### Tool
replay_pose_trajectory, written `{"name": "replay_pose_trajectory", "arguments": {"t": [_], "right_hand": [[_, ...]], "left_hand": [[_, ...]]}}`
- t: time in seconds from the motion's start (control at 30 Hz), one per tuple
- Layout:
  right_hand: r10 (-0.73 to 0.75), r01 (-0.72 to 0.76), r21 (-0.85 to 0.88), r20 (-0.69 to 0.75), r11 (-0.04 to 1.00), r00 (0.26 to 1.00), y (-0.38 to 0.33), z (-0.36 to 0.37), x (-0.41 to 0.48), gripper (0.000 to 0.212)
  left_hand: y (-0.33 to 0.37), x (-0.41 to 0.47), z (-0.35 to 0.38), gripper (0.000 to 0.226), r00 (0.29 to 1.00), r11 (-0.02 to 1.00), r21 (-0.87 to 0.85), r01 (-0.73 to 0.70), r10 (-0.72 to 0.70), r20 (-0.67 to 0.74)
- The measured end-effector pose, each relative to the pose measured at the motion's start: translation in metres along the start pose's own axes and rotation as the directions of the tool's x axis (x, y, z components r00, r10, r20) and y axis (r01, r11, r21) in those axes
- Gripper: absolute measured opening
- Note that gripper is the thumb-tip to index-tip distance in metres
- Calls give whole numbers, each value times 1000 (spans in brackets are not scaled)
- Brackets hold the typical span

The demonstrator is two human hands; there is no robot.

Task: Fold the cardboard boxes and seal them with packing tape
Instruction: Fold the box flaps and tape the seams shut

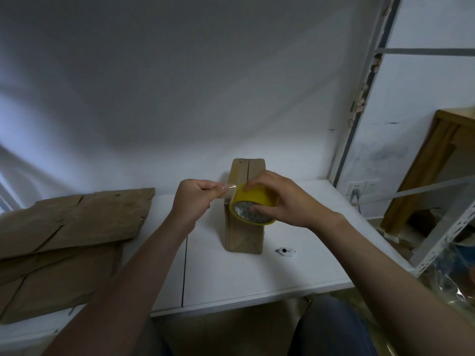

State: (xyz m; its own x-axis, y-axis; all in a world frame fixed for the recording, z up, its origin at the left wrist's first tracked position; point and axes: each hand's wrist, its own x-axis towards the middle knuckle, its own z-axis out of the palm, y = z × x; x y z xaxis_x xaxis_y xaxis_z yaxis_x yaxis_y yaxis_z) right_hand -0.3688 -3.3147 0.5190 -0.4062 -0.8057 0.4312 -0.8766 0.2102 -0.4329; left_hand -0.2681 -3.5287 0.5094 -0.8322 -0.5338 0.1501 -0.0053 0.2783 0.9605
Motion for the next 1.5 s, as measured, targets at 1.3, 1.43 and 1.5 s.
{"name": "replay_pose_trajectory", "arguments": {"t": [1.3, 1.43, 1.5], "right_hand": [[-10, 17, -279, 27, 960, 1000, 106, -12, -22, 29], [8, 5, -269, 47, 963, 999, 116, -3, -14, 29], [41, -21, -268, 69, 963, 997, 123, 2, -11, 29]], "left_hand": [[-85, 55, 12, 1, 985, 991, -73, 109, -118, -128], [-97, 63, 15, 10, 983, 992, -59, 114, -121, -141], [-103, 66, 19, 10, 984, 992, -62, 114, -121, -129]]}}
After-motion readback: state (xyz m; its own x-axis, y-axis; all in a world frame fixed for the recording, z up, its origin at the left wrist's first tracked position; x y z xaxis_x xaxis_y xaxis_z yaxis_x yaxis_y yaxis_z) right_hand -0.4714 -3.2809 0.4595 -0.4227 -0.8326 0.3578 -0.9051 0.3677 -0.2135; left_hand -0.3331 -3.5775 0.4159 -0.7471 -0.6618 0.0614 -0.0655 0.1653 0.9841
